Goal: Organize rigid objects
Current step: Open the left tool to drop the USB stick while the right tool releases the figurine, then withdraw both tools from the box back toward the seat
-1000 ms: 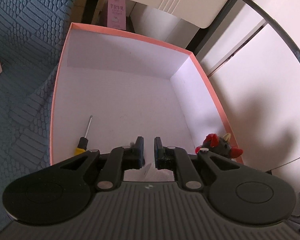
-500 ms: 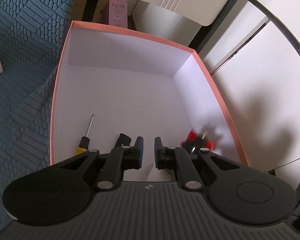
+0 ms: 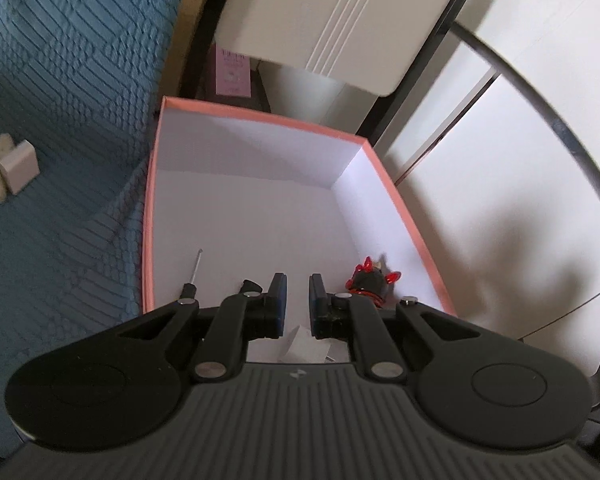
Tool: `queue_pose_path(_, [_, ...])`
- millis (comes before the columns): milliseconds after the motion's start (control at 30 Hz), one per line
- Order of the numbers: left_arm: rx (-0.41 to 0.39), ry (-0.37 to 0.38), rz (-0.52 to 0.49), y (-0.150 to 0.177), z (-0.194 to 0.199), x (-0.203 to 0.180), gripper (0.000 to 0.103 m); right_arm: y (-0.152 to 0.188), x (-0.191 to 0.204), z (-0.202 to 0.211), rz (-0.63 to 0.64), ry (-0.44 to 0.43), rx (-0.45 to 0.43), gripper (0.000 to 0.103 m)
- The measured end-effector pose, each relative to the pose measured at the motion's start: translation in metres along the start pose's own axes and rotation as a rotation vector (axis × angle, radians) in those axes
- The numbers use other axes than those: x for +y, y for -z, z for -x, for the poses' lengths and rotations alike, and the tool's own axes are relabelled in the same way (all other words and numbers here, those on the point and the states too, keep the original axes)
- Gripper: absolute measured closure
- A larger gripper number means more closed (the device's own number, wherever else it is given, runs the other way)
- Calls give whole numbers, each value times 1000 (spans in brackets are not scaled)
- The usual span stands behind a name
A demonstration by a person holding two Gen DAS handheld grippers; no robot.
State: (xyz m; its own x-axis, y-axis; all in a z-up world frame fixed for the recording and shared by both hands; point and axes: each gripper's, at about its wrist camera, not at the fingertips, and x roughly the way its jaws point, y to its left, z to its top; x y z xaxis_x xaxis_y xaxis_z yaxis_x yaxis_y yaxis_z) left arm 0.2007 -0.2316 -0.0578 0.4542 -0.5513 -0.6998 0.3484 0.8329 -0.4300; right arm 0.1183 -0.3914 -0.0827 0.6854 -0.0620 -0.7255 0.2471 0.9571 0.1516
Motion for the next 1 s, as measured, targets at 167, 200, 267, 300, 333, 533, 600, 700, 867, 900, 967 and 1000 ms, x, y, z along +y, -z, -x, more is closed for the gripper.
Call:
queue_pose_path(167, [-35, -1, 4, 12, 31, 3, 91, 4, 16, 21, 24, -23, -36, 50])
queue_pose_path(200, [-43, 0, 6, 15, 38, 5, 91, 6, 19, 25, 33, -25, -44, 50])
queue_pose_path(267, [-66, -11, -3, 20, 51, 6, 91, 11, 24, 33, 38, -29, -58, 50])
queue_pose_path(300, [-79, -20, -7, 22, 58, 5, 91, 13, 25, 37, 37, -39, -59, 50])
queue_pose_path(333, [-91, -26, -10, 25, 66, 6, 91, 16, 27, 41, 34, -56, -61, 50])
queue_pose_path(533, [-153, -39, -2, 37, 106, 16, 91, 26, 43, 69, 57, -78, -101, 50])
queue_pose_path(600, [-171, -43, -6, 39, 119, 18, 91, 26, 47, 80, 59, -88, -126, 50])
queue_pose_path(700, [-192, -44, -8, 43, 136, 21, 91, 30, 55, 90, 88, -96, -135, 50])
queue_pose_path(867, [-193, -54, -15, 50, 154, 26, 91, 39, 74, 105, 136, -120, -154, 50])
queue_pose_path(900, [-196, -51, -13, 52, 157, 27, 91, 40, 77, 105, 144, -119, -156, 50])
queue_pose_path(967, [-192, -53, -12, 55, 162, 30, 91, 43, 85, 108, 160, -128, -158, 50])
queue_pose_path(1000, [-191, -50, -12, 57, 165, 31, 91, 45, 88, 109, 161, -133, -158, 50])
